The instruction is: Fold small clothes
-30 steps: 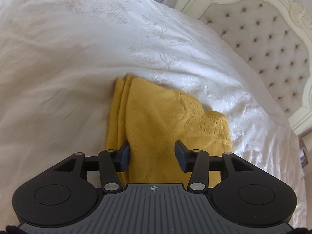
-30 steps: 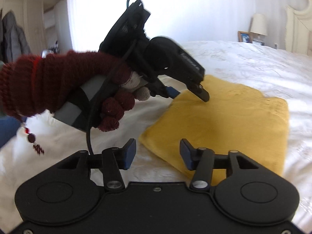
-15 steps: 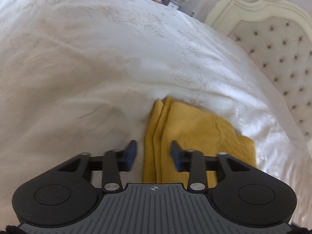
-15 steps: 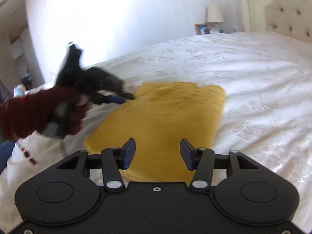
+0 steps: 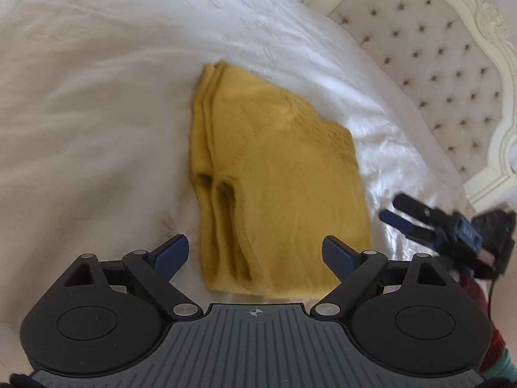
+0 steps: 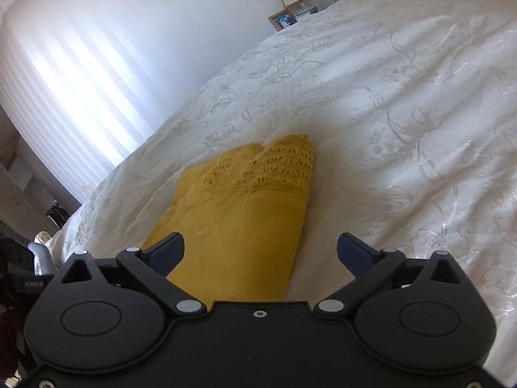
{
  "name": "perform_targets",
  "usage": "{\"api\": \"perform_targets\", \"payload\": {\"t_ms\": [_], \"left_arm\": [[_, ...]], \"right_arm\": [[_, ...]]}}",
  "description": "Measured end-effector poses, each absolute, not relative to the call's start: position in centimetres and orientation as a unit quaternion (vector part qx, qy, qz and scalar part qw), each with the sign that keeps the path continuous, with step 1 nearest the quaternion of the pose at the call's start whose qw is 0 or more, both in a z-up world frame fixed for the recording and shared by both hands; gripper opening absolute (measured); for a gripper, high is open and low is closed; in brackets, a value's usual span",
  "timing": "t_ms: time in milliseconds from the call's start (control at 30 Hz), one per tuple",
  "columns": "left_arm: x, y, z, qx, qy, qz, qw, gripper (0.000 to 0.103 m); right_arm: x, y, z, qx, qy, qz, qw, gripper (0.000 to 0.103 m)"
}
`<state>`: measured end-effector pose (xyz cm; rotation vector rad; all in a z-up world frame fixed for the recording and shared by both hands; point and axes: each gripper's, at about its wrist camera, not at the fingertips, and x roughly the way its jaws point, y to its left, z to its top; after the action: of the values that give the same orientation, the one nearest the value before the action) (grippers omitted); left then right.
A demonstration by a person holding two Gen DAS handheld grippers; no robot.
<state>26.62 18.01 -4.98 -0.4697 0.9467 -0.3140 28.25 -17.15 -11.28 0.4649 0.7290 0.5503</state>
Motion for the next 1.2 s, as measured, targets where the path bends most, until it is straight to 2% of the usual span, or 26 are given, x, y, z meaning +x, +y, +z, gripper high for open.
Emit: {"api": "perform_targets", "payload": {"t_ms": [300, 767, 933, 1067, 1133, 1167, 1200], "left_arm": [[29.5, 15.7, -7.0, -0.227, 0.456, -0.164, 0.845, 0.093], [32.2, 13.5, -8.3, -0.224, 0.433, -0.209, 0.848, 0.098], [30.6, 14.1, -8.0, -0.216, 0.439, -0.227, 0.842, 0.094], [29.1, 15.0, -7.9, -0.22, 0.446, -0.223, 0.838, 0.08], [28.9, 15.3, -8.1, -0.225, 0.448, -0.211, 0.839, 0.06], [28.9, 15.5, -8.2, -0.23, 0.452, -0.208, 0.836, 0.033], [29.0, 15.6, -8.4, -0.243, 0.457, -0.204, 0.831, 0.017]], "right_arm": [[33.0, -16.2, -14.1, 0.286, 0.383, 0.283, 0.831, 0.103], [38.2, -13.9, -15.5, 0.324, 0.375, 0.327, 0.805, 0.103], [38.2, -14.0, -15.3, 0.319, 0.38, 0.329, 0.804, 0.102], [36.9, -14.8, -15.5, 0.289, 0.368, 0.356, 0.809, 0.101], [36.2, -15.1, -15.6, 0.287, 0.36, 0.361, 0.811, 0.1], [36.1, -15.2, -15.6, 0.287, 0.359, 0.355, 0.814, 0.091], [36.0, -15.1, -15.6, 0.283, 0.367, 0.341, 0.818, 0.065]]}}
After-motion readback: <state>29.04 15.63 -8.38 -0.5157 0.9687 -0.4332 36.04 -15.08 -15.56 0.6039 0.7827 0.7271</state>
